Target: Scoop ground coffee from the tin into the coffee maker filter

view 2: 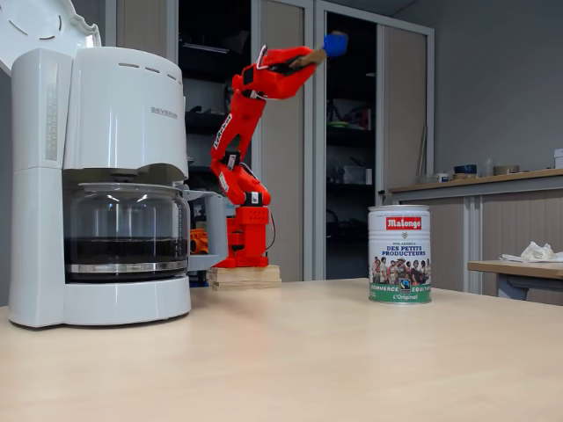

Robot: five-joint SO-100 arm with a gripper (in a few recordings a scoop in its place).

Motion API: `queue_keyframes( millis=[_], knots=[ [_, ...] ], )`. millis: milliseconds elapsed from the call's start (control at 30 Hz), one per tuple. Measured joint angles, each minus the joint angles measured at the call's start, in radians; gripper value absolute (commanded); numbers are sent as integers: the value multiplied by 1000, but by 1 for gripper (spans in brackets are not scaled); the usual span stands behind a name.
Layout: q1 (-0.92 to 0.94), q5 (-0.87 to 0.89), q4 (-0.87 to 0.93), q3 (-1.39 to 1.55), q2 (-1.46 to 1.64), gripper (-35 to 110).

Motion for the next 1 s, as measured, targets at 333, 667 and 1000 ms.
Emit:
queue_keyframes(
  millis=[333,667,1000],
  knots=[
    [193,31,84,-198,-97,0],
    [448,95,89,-201,-94,0],
    [621,236,104,-233,-135,0]
  ],
)
